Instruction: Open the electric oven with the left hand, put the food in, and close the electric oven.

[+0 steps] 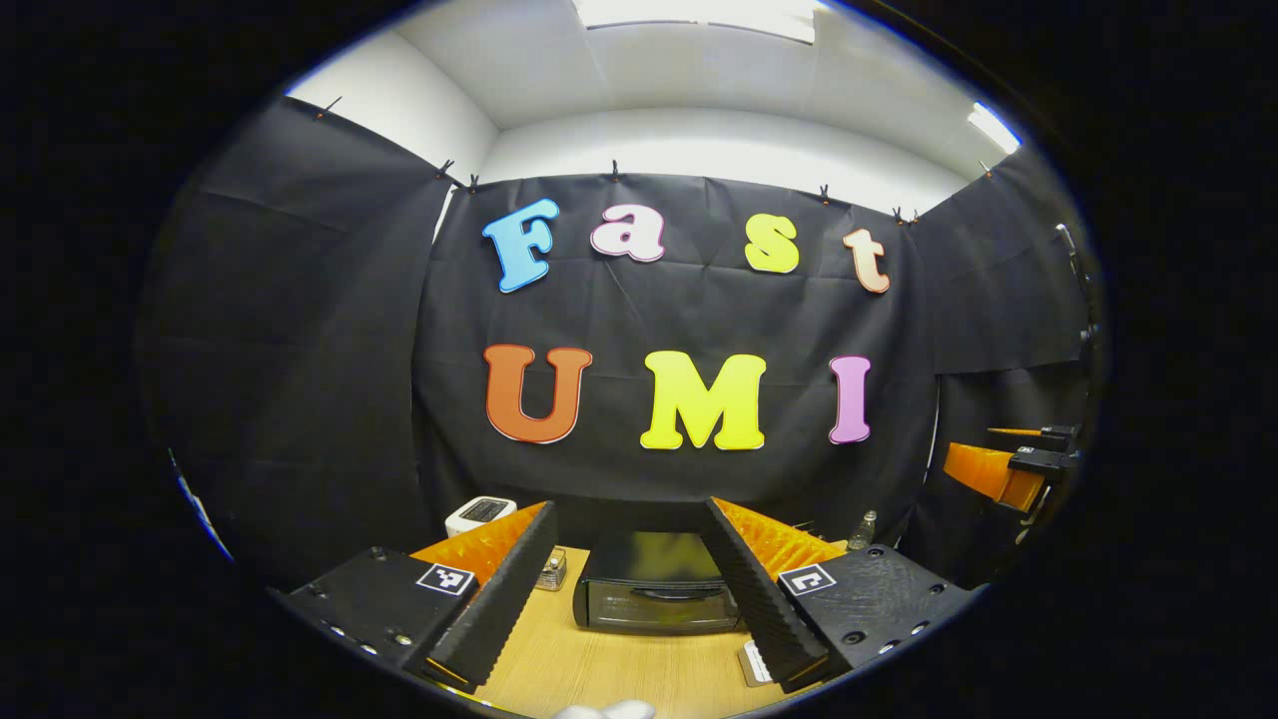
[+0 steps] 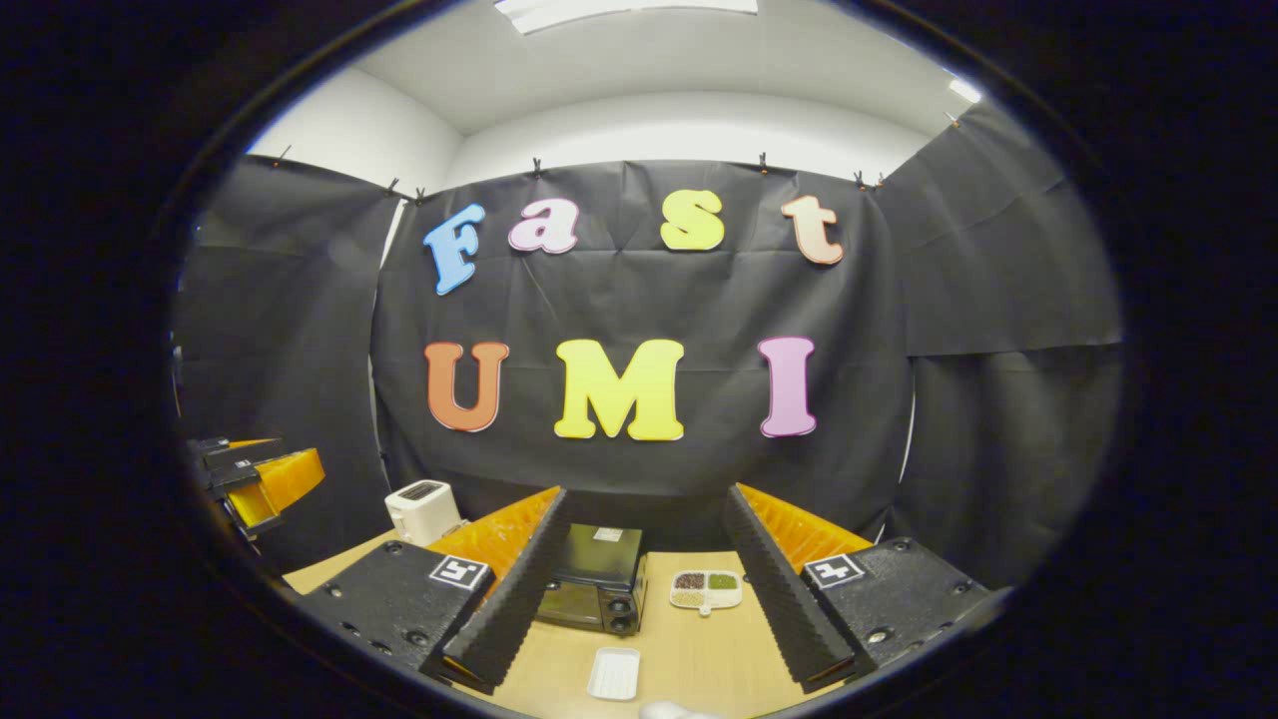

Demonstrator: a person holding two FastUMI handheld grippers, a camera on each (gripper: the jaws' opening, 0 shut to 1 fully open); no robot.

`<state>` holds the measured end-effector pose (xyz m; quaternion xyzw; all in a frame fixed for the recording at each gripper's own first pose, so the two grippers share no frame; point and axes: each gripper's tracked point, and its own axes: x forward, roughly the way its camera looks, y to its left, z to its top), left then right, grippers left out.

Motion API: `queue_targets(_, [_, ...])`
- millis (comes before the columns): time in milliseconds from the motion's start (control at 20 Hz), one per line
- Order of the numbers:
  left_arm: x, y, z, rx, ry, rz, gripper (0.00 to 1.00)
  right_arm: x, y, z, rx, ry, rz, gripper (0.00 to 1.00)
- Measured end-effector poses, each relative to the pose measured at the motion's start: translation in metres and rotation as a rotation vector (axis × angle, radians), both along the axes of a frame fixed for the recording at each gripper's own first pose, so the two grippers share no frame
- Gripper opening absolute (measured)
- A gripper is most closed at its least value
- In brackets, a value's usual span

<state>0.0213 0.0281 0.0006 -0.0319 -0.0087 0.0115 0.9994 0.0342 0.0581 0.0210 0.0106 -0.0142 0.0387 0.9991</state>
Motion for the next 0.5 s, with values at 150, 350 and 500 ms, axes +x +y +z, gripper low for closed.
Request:
queue_targets(150, [-0.001, 0.004, 0.009, 0.009, -0.013, -0.006, 0.94, -0.003, 0.001, -0.001, -0.004, -0.005, -0.019, 0.95])
queue_targets(350, [-0.001, 0.007, 0.005, 0.012, -0.028, -0.026, 0.94, -0.007, 0.004, -0.002, 0.000, -0.003, -0.032, 0.95])
queue_targets(500, [-0.002, 0.009, 0.007, 0.002, -0.028, -0.031, 0.94, -0.013, 0.006, 0.000, 0.000, -0.005, -0.040, 0.95])
